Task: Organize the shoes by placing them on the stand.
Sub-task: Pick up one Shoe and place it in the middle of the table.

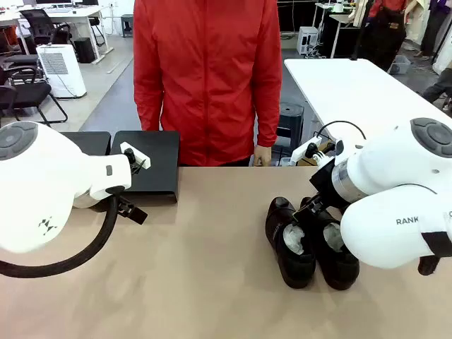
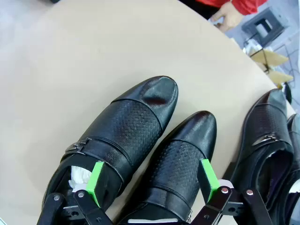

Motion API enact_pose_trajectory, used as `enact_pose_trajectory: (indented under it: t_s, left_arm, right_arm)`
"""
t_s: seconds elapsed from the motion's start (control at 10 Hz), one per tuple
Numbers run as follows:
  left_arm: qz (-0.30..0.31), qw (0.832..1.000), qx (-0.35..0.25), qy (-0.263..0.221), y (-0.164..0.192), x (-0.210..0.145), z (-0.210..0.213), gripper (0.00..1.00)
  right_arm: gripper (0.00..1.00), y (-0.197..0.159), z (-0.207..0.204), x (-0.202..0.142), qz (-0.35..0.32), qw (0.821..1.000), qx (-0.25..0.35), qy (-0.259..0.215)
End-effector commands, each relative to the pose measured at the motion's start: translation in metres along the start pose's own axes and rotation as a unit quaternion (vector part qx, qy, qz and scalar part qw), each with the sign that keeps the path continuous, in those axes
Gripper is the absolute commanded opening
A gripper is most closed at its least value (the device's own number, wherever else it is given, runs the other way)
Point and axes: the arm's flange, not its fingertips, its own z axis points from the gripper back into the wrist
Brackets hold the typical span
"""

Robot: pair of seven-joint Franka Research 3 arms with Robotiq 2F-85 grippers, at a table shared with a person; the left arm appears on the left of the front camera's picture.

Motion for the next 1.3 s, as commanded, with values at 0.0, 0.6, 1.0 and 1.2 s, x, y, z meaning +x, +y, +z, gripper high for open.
enact_pose_trajectory:
  t_s: [0.0, 0.6, 1.0, 1.2]
  left_arm:
    - [0.0, 1.0, 0.0, 0.0, 0.0, 0.0001, 0.0001, 1.0]
    - [0.0, 1.0, 0.0, 0.0, 0.0, 0.0001, 0.0001, 1.0]
    - [0.0, 1.0, 0.0, 0.0, 0.0, 0.0001, 0.0001, 1.0]
    - [0.0, 1.0, 0.0, 0.0, 0.0, 0.0001, 0.0001, 1.0]
  right_arm:
    - [1.0, 0.0, 0.0, 0.0, 0.0, 1.0, 0.0, 0.0]
    - [1.0, 0.0, 0.0, 0.0, 0.0, 1.0, 0.0, 0.0]
    - [1.0, 0.0, 0.0, 0.0, 0.0, 1.0, 0.0, 0.0]
    - [1.0, 0.0, 0.0, 0.0, 0.0, 1.0, 0.0, 0.0]
